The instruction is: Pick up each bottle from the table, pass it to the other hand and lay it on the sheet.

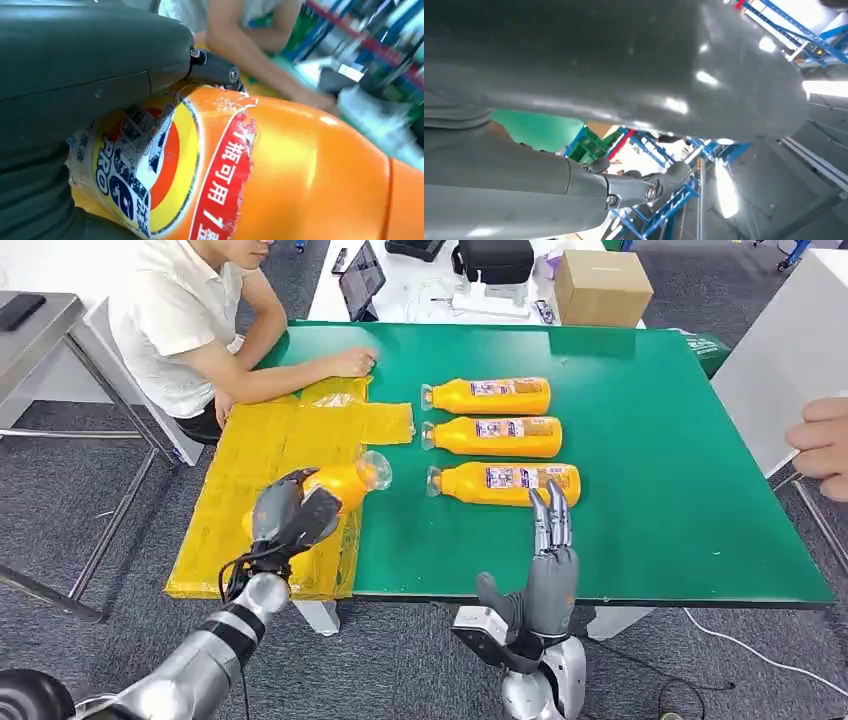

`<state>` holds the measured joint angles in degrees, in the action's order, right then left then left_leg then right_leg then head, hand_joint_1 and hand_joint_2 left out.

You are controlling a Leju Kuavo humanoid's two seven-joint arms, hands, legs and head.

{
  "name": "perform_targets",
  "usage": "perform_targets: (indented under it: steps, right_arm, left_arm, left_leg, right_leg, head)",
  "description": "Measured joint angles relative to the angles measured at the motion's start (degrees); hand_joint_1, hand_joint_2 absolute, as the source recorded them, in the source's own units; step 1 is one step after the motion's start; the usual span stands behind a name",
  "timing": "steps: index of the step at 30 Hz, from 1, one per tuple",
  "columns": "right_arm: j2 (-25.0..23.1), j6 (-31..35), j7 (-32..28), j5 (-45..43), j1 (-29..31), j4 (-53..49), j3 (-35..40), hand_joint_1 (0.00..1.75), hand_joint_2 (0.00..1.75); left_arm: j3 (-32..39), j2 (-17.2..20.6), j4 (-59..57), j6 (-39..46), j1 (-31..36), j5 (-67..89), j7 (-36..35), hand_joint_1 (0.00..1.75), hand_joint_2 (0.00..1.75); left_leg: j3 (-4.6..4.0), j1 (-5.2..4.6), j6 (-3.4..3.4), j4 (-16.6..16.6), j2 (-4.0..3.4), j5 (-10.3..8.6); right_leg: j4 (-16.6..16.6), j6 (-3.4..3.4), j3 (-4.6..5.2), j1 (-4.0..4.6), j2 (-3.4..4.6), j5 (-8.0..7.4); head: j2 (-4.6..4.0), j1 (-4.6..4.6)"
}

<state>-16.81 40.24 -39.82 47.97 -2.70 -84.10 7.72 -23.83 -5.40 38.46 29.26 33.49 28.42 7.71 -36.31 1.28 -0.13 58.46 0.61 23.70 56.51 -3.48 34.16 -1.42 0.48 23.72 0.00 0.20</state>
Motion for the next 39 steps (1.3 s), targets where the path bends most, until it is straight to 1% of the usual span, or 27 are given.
perform_targets:
  steps: [5, 10, 18, 19, 20, 21, 23, 26, 32, 36, 39]
  right_arm:
    - [0.0, -0.1, 0.0, -2.6, 0.8, 2.6, 1.3, 0.0, 0.0]
    - [0.0, -0.1, 0.0, -5.0, 1.4, 5.5, 2.3, 0.0, 0.0]
    - [0.0, -0.1, 0.0, -5.4, 1.8, 7.6, 3.1, 0.0, 0.0]
    - [0.0, -0.1, 0.0, -5.5, 1.8, 7.7, 3.2, 0.0, 0.0]
    - [0.0, -0.1, 0.0, -5.5, 1.9, 7.8, 3.2, 0.0, 0.0]
    - [0.0, -0.1, 0.0, -6.0, 1.9, 8.0, 3.3, 0.0, 0.0]
    - [0.1, -0.1, 0.0, -7.0, 2.3, 8.9, 3.7, 0.0, 0.0]
    - [0.1, -0.1, 0.0, -7.2, 2.8, 10.3, 4.5, 0.0, 0.0]
    - [0.3, -0.1, 0.0, -7.9, 3.1, 12.0, 5.1, 0.0, 0.0]
    - [0.6, -0.1, 0.0, -8.0, 3.2, 12.2, 5.6, 0.0, 0.0]
    - [0.6, -0.1, 0.0, -8.0, 3.5, 12.2, 6.0, 0.0, 0.0]
  left_arm:
    - [-1.7, 0.2, -8.2, -7.9, 6.8, 5.0, -6.6, 1.75, 1.75]
    - [-3.5, 0.9, -14.2, -14.3, 11.1, 7.9, -12.1, 1.75, 1.75]
    - [-4.7, 1.1, -17.5, -15.5, 13.0, 8.3, -12.9, 1.75, 1.75]
    - [-4.7, 1.1, -17.6, -15.5, 13.1, 8.3, -12.9, 1.61, 1.75]
    - [-4.8, 1.2, -17.8, -15.5, 13.2, 8.4, -13.1, 0.21, 1.75]
    - [-5.0, 1.2, -18.0, -15.6, 13.3, 9.2, -14.2, 0.0, 1.75]
    - [-5.5, 1.3, -18.7, -16.3, 13.5, 10.0, -17.1, 0.0, 1.75]
    - [-5.4, 1.7, -19.4, -17.7, 13.5, 9.2, -17.7, 0.0, 1.75]
    - [-5.7, 1.9, -19.8, -19.2, 13.3, 11.2, -12.7, 0.0, 1.75]
    - [-6.0, 1.7, -19.6, -22.6, 13.4, 12.9, -8.7, 0.0, 1.75]
    - [-7.5, 1.1, -19.3, -23.3, 13.5, 15.5, -7.6, 0.0, 1.75]
  left_leg:
    - [0.24, 0.0, -0.01, 0.0, -0.04, 0.01]
    - [0.4, 0.03, -0.05, 0.0, -0.12, -0.01]
    - [0.42, 0.03, -0.06, 0.0, -0.13, -0.01]
    - [0.42, 0.03, -0.06, 0.0, -0.13, -0.01]
    - [0.42, 0.03, -0.06, 0.0, -0.13, -0.01]
    - [0.41, 0.03, -0.06, 0.0, -0.14, -0.01]
    - [0.44, 0.03, -0.06, 0.0, -0.15, -0.01]
    - [0.43, 0.04, -0.06, 0.0, -0.14, -0.01]
    - [0.35, 0.04, -0.06, 0.0, -0.06, -0.02]
    - [0.33, 0.02, -0.06, 0.0, 0.06, -0.02]
    - [0.32, 0.02, -0.06, 0.0, 0.09, -0.02]
  right_leg:
    - [0.0, 0.01, -0.2, 0.01, 0.02, 0.0]
    - [0.0, 0.06, -0.28, 0.04, 0.07, -0.04]
    - [0.1, 0.06, -0.3, 0.04, 0.08, -0.03]
    - [0.1, 0.06, -0.3, 0.04, 0.08, -0.03]
    - [0.1, 0.06, -0.3, 0.04, 0.09, -0.03]
    - [0.1, 0.06, -0.3, 0.04, 0.09, -0.03]
    - [0.1, 0.06, -0.29, 0.05, 0.11, -0.04]
    - [0.1, 0.06, -0.27, 0.05, 0.11, -0.03]
    - [0.1, 0.04, -0.25, 0.03, 0.08, 0.0]
    - [0.1, 0.02, -0.25, 0.01, 0.0, 0.02]
    - [0.1, 0.02, -0.27, 0.01, -0.01, 0.02]
  head:
    - [0.0, 0.02]
    - [0.0, 0.0]
    - [0.0, 0.0]
    - [0.0, -0.02]
    - [0.0, 0.0]
    - [0.0, 0.0]
    - [0.0, -0.02]
    - [0.0, -0.02]
    - [0.0, 0.0]
    - [0.0, -0.02]
    - [0.0, 0.0]
